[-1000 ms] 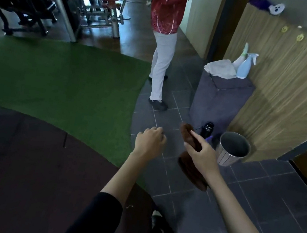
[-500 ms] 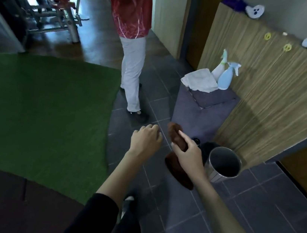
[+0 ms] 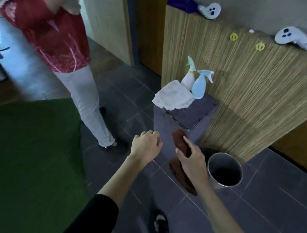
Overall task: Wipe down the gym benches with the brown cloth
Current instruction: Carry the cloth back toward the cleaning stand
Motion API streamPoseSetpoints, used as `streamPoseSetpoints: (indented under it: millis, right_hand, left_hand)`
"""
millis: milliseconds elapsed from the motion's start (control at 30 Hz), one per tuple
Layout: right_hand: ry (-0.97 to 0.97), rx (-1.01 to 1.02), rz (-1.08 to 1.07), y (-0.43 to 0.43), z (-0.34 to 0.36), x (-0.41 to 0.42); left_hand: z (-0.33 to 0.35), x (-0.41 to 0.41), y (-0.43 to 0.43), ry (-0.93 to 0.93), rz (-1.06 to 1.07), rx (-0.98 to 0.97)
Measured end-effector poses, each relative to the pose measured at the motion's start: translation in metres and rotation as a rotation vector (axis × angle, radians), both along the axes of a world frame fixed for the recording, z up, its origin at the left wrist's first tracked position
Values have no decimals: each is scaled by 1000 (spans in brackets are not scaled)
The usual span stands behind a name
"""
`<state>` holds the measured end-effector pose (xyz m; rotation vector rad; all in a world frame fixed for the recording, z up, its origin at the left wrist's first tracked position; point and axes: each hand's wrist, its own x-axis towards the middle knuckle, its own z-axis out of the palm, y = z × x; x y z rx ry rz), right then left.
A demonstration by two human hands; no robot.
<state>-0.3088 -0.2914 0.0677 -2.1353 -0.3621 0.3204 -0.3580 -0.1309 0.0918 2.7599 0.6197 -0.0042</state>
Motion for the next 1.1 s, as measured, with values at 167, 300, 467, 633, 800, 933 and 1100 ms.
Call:
streamPoseSetpoints:
  millis: [167,300,467,633,800,933,1100]
  right_hand:
    - [18,13,-119,30,-11,60]
    - [6,-16,-170,53,-16,105]
    - [-7,-58,-251,87,-25,150]
    - [15,-130,-366,119,-46,183]
    - [18,-226,-517,148,-66,209]
    - [56,-327,-563,160,-86,237]
    - [74,-507,-556,166,-120,276]
  left_hand:
    - [-6,78,35,15,-78,-37]
    - [-14,134,55,29,-138,-62]
    - [-21,195,85,43,-231,-63]
    - [-39,249,120,65,-392,-7]
    - [-63,292,146,97,-571,46]
    - [-91,325,156,127,-631,59]
    - [-137,354,157,130,-646,54]
